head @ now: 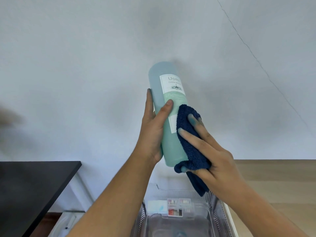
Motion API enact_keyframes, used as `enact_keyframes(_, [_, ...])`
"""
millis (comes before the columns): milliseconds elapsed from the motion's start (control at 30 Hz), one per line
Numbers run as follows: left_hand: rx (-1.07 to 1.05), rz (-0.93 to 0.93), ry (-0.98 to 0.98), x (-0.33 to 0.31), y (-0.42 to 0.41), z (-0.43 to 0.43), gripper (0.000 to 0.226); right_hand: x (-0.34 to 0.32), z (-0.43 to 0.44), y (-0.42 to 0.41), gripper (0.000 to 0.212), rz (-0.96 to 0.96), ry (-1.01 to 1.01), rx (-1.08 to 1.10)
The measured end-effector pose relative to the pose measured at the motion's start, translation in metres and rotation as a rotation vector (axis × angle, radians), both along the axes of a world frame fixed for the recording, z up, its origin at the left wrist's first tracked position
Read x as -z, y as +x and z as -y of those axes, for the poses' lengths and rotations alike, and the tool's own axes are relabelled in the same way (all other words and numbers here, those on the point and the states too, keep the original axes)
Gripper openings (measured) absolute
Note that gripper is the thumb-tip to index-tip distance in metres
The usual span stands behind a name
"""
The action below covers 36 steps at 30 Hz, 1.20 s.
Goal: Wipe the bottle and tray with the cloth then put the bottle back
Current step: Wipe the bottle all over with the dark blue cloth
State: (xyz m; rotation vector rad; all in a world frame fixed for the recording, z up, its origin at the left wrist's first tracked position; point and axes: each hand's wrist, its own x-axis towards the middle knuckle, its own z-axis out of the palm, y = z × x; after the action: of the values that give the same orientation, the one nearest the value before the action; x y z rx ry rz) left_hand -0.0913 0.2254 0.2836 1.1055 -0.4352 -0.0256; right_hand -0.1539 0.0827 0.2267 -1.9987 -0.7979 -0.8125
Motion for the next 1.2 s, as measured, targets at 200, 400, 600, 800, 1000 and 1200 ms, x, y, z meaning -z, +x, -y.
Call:
enact_keyframes(200, [0.2, -0.192, -0.146, -0.008, -0.005, -0.001, 0.077, -0.003, -0.009, -0.004, 0.048, -0.078, 0.317, -0.21])
enact_keyframes(400, [0.195, -0.271, -0.24, -0.015, -0.009, -0.004, 0.081, -0.001, -0.013, -0.006, 0.058, -0.099, 0.376, -0.23])
enact_keyframes(600, [0.109, -0.154, -0.271, -0.007, -0.011, 0.002, 0.059, -0.004, -0.014, -0.006, 0.072, -0.039, 0.308, -0.059])
enact_keyframes(800, [0.152, -0.108, -0.25, 0.0, -0.01, 0.004, 0.039, -0.008, -0.02, -0.011, 0.072, 0.075, 0.231, 0.097])
enact_keyframes(1000, [0.144, -0.094, -0.252, 0.002, -0.011, 0.005, 0.034, -0.014, -0.022, -0.016, 0.055, 0.001, 0.237, 0.098])
enact_keyframes(1200, [0.222, -0.297, -0.23, 0.004, -0.007, 0.002, 0.078, -0.009, -0.017, -0.01, 0.04, -0.106, 0.471, -0.13])
